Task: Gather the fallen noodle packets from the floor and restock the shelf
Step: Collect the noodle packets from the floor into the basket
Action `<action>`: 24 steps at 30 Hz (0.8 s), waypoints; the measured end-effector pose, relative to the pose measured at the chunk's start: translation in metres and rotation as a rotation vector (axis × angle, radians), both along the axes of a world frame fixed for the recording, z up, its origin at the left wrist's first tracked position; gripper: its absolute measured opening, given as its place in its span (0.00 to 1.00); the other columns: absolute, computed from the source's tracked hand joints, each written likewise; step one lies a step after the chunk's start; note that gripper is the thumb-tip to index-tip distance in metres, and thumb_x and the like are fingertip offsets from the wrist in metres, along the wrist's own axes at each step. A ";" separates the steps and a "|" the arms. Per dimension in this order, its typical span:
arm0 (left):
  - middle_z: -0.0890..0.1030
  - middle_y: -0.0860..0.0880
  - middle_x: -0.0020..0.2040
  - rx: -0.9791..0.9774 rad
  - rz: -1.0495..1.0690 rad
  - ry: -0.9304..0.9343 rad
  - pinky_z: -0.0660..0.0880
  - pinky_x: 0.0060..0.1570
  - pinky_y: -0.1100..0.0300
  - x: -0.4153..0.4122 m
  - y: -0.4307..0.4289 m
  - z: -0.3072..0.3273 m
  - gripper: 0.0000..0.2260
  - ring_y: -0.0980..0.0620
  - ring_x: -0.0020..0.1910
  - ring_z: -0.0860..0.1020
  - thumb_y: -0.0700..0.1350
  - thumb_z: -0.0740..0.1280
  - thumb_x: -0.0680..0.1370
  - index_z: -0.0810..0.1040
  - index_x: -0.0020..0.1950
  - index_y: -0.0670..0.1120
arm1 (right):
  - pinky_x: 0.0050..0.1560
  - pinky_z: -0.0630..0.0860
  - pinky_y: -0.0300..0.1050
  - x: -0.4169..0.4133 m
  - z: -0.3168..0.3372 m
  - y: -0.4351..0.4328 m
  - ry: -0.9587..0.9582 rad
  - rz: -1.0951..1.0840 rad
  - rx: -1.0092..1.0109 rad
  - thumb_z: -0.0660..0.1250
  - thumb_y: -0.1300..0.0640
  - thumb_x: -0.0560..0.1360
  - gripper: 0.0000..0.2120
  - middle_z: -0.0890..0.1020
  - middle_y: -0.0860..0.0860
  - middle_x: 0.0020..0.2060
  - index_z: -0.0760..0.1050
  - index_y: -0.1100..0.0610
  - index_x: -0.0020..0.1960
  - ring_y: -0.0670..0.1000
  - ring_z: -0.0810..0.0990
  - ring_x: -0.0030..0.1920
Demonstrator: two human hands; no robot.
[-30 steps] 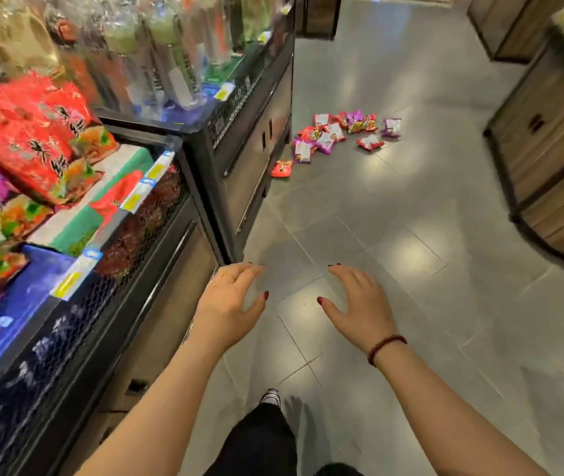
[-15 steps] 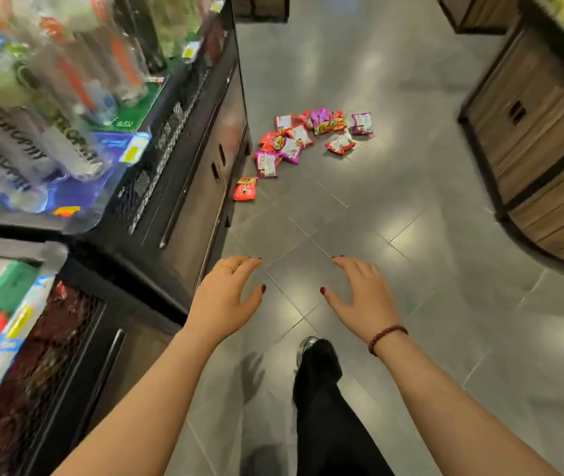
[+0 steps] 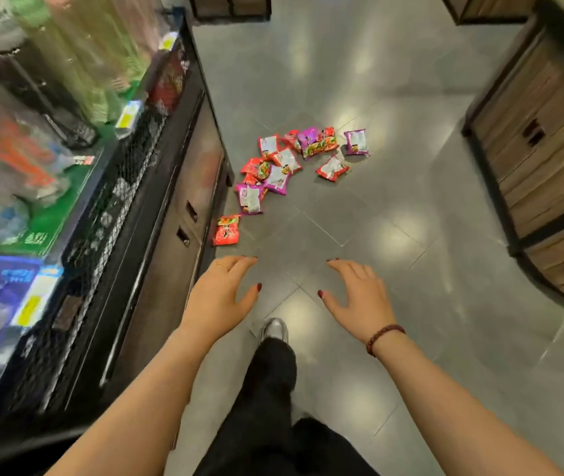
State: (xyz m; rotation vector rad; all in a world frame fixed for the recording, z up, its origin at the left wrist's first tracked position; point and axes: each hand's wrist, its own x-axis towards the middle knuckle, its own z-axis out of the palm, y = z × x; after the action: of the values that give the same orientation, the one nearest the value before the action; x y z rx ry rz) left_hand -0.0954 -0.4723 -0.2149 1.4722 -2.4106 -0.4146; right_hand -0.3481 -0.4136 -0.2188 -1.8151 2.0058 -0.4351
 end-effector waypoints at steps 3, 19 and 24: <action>0.79 0.46 0.61 0.012 -0.031 0.004 0.76 0.57 0.54 -0.013 -0.070 -0.007 0.21 0.47 0.60 0.76 0.48 0.71 0.76 0.75 0.68 0.45 | 0.65 0.65 0.47 -0.014 -0.007 -0.066 0.010 -0.023 -0.001 0.66 0.46 0.76 0.24 0.72 0.48 0.67 0.68 0.51 0.70 0.52 0.67 0.67; 0.77 0.46 0.62 0.128 -0.105 -0.005 0.77 0.56 0.50 -0.120 -0.398 -0.007 0.22 0.45 0.60 0.74 0.52 0.66 0.76 0.75 0.68 0.46 | 0.64 0.67 0.48 -0.104 -0.015 -0.368 0.063 -0.062 0.063 0.67 0.48 0.75 0.25 0.73 0.52 0.67 0.69 0.54 0.69 0.55 0.69 0.66; 0.79 0.44 0.59 0.152 -0.087 -0.024 0.78 0.51 0.49 -0.175 -0.485 -0.015 0.22 0.42 0.57 0.76 0.52 0.64 0.74 0.77 0.65 0.44 | 0.64 0.67 0.49 -0.170 -0.024 -0.463 0.064 -0.057 0.072 0.68 0.48 0.75 0.25 0.74 0.52 0.66 0.69 0.54 0.69 0.56 0.70 0.65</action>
State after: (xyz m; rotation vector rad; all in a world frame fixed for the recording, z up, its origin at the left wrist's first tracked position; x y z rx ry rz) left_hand -0.2705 -0.9570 -0.2302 1.4441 -2.5175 -0.6159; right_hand -0.5185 -0.8766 -0.2423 -1.7534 2.0926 -0.3201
